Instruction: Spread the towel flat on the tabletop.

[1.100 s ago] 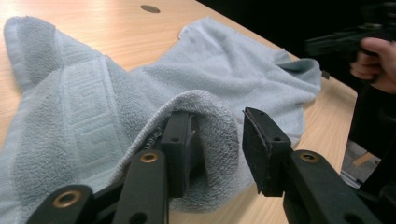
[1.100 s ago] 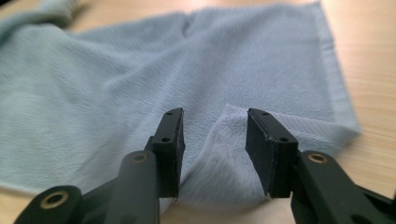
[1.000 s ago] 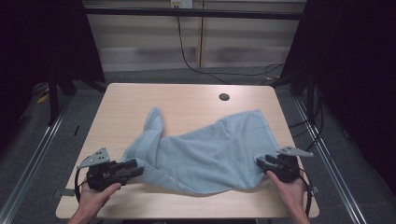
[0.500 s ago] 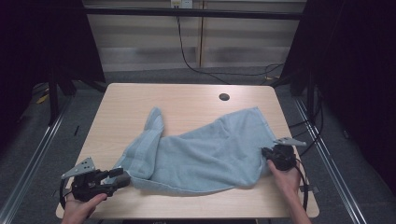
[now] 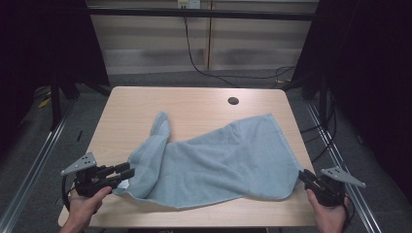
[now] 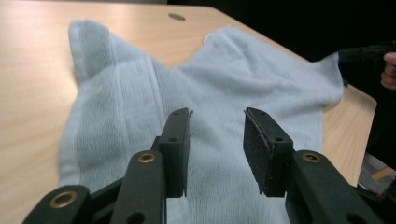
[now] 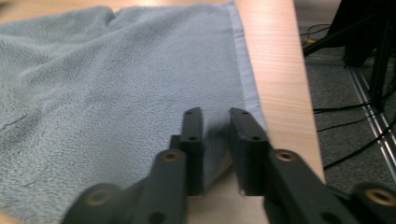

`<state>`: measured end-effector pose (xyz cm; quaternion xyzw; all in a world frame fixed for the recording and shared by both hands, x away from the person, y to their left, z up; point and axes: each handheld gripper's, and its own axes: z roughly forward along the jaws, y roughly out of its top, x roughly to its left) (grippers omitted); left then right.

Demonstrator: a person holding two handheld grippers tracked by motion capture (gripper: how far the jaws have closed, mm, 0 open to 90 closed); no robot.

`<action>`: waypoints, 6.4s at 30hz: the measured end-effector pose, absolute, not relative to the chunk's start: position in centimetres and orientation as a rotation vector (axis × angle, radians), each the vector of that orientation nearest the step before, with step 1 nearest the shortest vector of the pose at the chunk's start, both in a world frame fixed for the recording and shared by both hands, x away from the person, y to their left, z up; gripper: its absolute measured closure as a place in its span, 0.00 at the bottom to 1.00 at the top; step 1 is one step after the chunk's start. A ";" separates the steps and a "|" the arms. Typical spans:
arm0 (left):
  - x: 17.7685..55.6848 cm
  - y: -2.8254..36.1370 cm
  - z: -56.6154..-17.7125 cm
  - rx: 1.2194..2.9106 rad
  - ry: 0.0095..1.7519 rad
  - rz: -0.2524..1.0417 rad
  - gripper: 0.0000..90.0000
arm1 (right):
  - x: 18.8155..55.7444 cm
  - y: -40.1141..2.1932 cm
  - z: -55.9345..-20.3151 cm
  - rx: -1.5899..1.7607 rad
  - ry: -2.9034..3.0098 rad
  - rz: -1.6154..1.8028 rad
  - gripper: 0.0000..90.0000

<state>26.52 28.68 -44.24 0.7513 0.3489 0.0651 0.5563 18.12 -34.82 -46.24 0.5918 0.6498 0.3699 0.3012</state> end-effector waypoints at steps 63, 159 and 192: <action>28.1 21.4 -49.5 2.047 0.853 0.022 0.80 | 42.6 -14.9 -50.9 1.320 2.280 1.096 0.96; 33.9 22.4 -47.9 1.979 0.793 0.069 0.61 | 18.8 -18.1 -48.8 1.076 2.549 1.284 0.78; 20.7 23.5 -42.5 1.914 0.439 -0.134 0.91 | 15.4 -21.7 -44.1 1.051 2.401 1.335 0.84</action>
